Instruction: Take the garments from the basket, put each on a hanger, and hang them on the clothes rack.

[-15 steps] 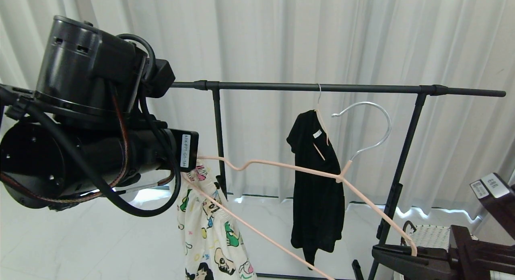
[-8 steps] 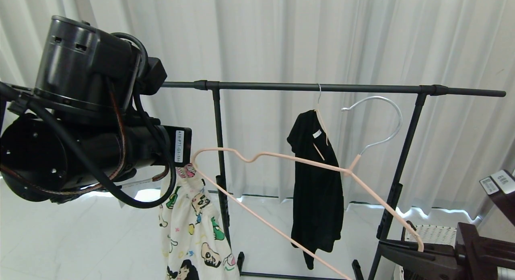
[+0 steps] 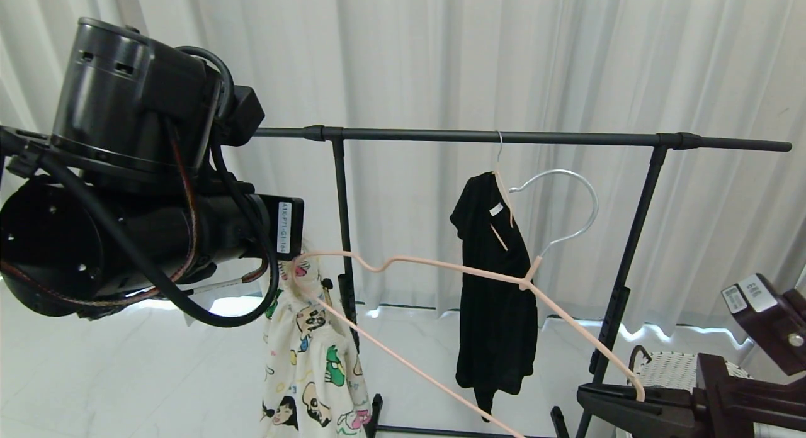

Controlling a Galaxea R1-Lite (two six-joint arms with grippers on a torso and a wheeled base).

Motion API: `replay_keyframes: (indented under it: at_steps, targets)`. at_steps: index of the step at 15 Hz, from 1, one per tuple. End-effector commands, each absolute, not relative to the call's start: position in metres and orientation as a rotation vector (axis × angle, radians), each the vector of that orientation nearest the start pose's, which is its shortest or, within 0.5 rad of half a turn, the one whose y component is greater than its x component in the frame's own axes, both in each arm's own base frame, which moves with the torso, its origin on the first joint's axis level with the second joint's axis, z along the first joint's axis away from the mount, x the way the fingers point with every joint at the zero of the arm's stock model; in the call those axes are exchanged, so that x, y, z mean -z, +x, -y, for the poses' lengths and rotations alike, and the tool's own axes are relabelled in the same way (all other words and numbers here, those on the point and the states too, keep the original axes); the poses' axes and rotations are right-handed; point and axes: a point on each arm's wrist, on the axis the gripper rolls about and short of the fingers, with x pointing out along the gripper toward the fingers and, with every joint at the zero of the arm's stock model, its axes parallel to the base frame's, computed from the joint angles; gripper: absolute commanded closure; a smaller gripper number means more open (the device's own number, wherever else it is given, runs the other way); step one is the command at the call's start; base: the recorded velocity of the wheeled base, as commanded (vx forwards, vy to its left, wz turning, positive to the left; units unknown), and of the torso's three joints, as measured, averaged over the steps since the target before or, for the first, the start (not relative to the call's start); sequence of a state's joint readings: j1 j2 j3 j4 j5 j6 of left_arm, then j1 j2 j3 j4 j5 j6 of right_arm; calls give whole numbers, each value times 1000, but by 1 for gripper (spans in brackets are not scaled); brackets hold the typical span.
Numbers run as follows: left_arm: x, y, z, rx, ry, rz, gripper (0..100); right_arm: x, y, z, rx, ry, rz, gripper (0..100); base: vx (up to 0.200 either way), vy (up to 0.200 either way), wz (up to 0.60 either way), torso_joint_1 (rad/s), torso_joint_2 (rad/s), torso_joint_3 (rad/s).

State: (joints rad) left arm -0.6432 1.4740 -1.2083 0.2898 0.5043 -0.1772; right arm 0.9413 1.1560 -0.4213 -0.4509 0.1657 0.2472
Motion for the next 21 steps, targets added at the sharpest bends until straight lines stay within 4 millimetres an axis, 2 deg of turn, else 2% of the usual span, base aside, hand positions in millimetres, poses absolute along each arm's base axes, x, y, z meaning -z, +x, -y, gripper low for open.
replay_keyframes:
  at_steps: [1, 6, 13, 19, 21]
  targets:
    - [-273, 202, 138, 94, 130, -476, 100, -183, 89, -132, -1064, 100, -421, 100, 0, 0, 0, 0, 0, 0]
    - [-269, 195, 149, 108, 113, -481, 100, -183, 93, -136, -1052, 117, -435, 100, 0, 0, 0, 0, 0, 0]
    - [-274, 194, 148, 86, 107, -458, 100, -183, 95, -135, -998, 116, -428, 100, 0, 0, 0, 0, 0, 0]
    - [-279, 167, 181, 242, 62, -444, 100, -183, 103, -147, -999, 103, -443, 100, 0, 0, 0, 0, 0, 0]
    - [-279, 163, 185, 263, 61, -444, 100, -182, 105, -150, -999, 100, -449, 100, 0, 0, 0, 0, 0, 0]
